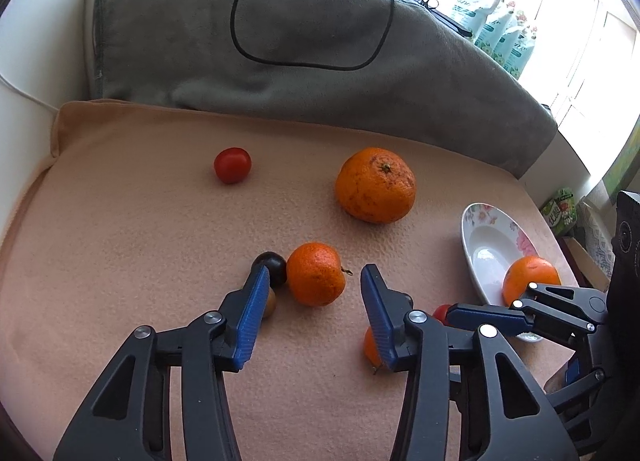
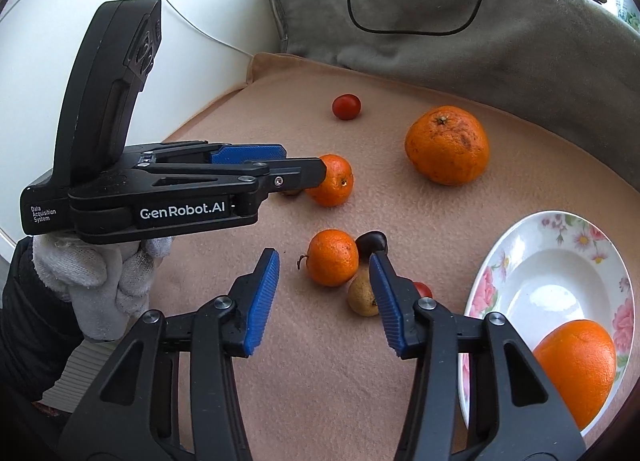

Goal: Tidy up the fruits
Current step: 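Move the right tool to a tangerine beside the plums, then close the right gripper on the tangerine while the left gripper grasps another tangerine, then carry the tangerine over the plate with the right gripper while the left carries its tangerine, then release the tangerine onto the plate with the right gripper while the left releases its tangerine, then move both tools toward the small brown kiwis on the cloth, then close the right gripper on a brown kiwi while the left gripper grasps another kiwi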

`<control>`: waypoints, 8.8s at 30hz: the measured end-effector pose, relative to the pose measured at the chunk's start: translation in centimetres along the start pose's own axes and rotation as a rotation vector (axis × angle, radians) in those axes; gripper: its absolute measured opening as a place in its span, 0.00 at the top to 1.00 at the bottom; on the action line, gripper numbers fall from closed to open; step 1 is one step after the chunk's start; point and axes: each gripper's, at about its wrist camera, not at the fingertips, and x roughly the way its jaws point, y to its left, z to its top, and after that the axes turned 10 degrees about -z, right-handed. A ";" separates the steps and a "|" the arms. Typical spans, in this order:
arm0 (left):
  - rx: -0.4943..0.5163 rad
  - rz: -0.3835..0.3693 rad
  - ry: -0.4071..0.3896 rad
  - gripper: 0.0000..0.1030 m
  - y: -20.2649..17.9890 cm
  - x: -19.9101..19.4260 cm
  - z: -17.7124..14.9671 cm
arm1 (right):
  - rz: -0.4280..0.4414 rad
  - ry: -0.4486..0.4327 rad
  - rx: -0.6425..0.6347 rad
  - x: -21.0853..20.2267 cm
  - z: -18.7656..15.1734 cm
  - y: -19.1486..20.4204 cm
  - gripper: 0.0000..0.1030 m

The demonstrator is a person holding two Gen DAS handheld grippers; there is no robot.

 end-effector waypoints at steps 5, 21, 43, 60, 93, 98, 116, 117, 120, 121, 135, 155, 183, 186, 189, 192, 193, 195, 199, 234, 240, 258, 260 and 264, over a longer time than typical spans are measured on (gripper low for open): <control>0.002 -0.008 0.016 0.56 0.0 0.7 0.1 | -0.005 0.017 -0.010 1.0 0.1 0.2 0.54; 0.044 0.018 0.056 0.63 -0.4 2.3 0.2 | -0.016 0.028 -0.037 2.4 0.4 0.8 0.54; 0.061 0.034 0.039 0.69 -0.6 2.2 0.2 | -0.044 0.023 -0.041 2.4 0.4 1.0 0.70; 0.055 0.030 0.016 0.70 -0.6 1.5 0.1 | -0.024 0.001 -0.015 1.5 0.4 0.6 0.70; 0.119 -0.064 -0.050 0.71 -6.0 0.4 1.7 | -0.146 -0.149 0.139 -6.7 -0.3 -7.8 0.71; 0.138 -0.105 -0.045 0.71 -8.1 1.1 1.7 | -0.182 -0.151 0.180 -7.7 -0.9 -10.2 0.71; 0.200 -0.178 0.022 0.71 -13.0 3.6 0.4 | -0.264 -0.100 0.320 -7.4 -3.2 -17.1 0.71; 0.202 -0.177 0.024 0.71 -13.1 3.6 0.4 | -0.264 -0.098 0.324 -7.4 -3.3 -17.3 0.71; 0.207 -0.177 0.029 0.71 -13.4 3.8 0.4 | -0.266 -0.091 0.333 -7.3 -3.6 -17.6 0.71; 0.209 -0.178 0.031 0.71 -13.5 3.8 0.4 | -0.267 -0.090 0.336 -7.3 -3.6 -17.7 0.71; 0.251 -0.169 0.029 0.70 -14.7 3.7 0.2 | -0.267 -0.075 0.375 -7.7 -4.1 -18.3 0.65; 0.247 -0.132 -0.003 0.37 -13.9 1.7 -0.2 | -0.291 -0.139 0.375 -10.1 -3.5 -17.2 0.19; 0.066 0.080 -0.092 0.37 -2.2 -4.9 -1.5 | -0.149 -0.145 0.266 -9.8 -0.7 -11.3 0.19; 0.046 0.092 -0.090 0.37 -1.1 -5.1 -1.8 | -0.124 -0.132 0.244 -9.1 -0.3 -10.1 0.19; 0.028 0.092 -0.089 0.37 -0.2 -5.0 -1.9 | -0.107 -0.121 0.211 -8.4 0.1 -8.7 0.19; 0.009 0.088 -0.085 0.37 0.6 -4.9 -2.0 | -0.089 -0.112 0.168 -7.7 0.4 -7.1 0.19; 0.003 0.087 -0.084 0.37 0.8 -4.9 -2.0 | -0.084 -0.108 0.150 -7.5 0.4 -6.6 0.19; -0.007 0.085 -0.080 0.37 1.3 -4.8 -2.1 | -0.080 -0.097 0.107 -6.9 0.4 -5.4 0.19; -0.023 0.076 -0.073 0.37 2.1 -4.5 -2.1 | -0.065 -0.061 0.035 -5.5 0.2 -3.4 0.31; -0.030 0.044 0.019 0.59 4.2 0.8 -0.7 | -0.100 0.092 -0.105 1.3 -0.2 -0.1 0.62; -0.027 0.050 0.027 0.61 4.1 1.2 -0.5 | -0.105 0.091 -0.119 1.4 -0.2 0.2 0.65; -0.017 0.047 0.045 0.75 4.2 2.0 -0.6 | -0.171 0.095 -0.179 1.9 -0.3 0.7 0.73; -0.015 0.048 0.045 0.75 4.2 2.0 -0.6 | -0.172 0.094 -0.178 2.0 -0.2 0.7 0.73; -0.017 0.048 0.043 0.75 4.1 2.0 -0.7 | -0.170 0.092 -0.173 2.1 -0.2 0.7 0.73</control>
